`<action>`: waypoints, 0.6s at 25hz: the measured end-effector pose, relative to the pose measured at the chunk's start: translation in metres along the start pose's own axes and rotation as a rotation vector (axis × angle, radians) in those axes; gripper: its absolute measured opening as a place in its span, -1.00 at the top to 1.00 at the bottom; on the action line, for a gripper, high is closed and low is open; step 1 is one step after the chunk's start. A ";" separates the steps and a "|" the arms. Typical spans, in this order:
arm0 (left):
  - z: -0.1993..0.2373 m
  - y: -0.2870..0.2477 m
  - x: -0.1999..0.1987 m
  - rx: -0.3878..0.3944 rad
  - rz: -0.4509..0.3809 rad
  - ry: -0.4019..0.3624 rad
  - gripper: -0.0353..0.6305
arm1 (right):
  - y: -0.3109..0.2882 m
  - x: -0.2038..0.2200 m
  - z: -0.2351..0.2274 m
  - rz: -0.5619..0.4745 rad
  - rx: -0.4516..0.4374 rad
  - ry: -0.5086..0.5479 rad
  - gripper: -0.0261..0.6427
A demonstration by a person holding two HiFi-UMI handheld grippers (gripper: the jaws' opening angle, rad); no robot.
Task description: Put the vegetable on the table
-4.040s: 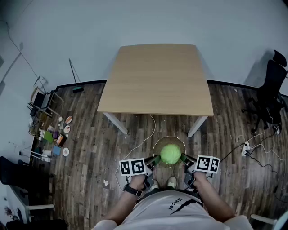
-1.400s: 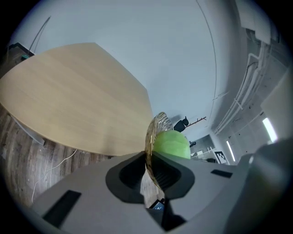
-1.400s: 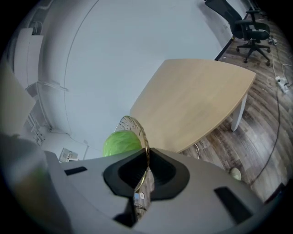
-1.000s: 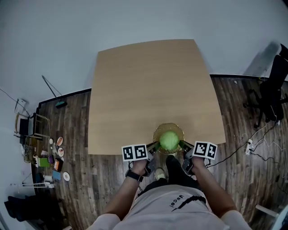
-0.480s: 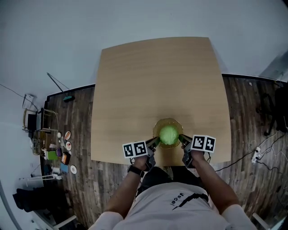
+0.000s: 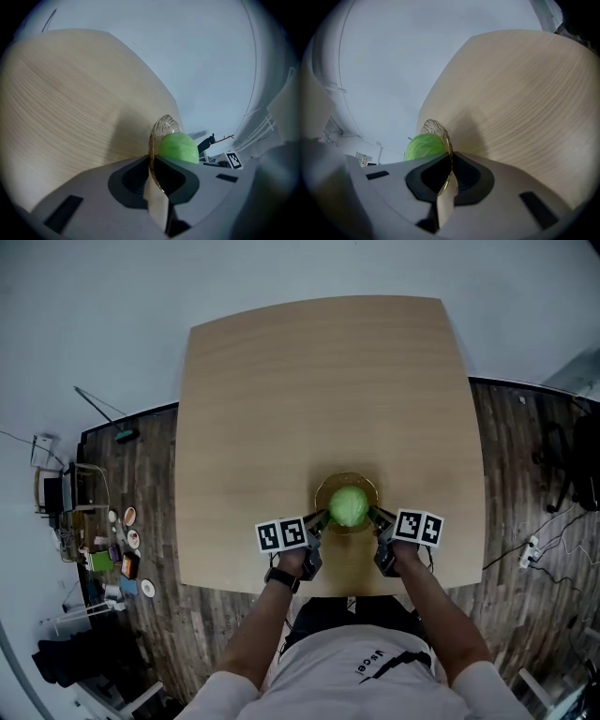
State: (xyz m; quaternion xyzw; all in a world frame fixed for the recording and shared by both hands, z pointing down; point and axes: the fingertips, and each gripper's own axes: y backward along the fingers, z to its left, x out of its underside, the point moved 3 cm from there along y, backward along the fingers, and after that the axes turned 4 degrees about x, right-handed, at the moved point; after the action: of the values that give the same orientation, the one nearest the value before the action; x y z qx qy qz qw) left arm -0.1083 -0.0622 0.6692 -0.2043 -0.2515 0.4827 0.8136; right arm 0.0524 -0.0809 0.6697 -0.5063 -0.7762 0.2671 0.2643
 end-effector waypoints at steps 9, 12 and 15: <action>0.027 -0.030 -0.026 -0.042 0.031 0.000 0.75 | -0.036 -0.022 -0.014 -0.015 0.053 -0.021 0.85; 0.031 -0.035 -0.031 -0.066 0.046 -0.005 0.75 | -0.042 -0.027 -0.016 -0.016 0.065 -0.026 0.85; 0.034 -0.037 -0.033 -0.090 0.055 -0.009 0.75 | -0.044 -0.027 -0.017 -0.014 0.076 -0.036 0.85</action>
State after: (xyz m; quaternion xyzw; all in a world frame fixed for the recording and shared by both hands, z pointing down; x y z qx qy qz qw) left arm -0.1173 -0.1047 0.7102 -0.2454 -0.2711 0.4939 0.7888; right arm 0.0450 -0.1189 0.7084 -0.4856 -0.7736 0.3037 0.2711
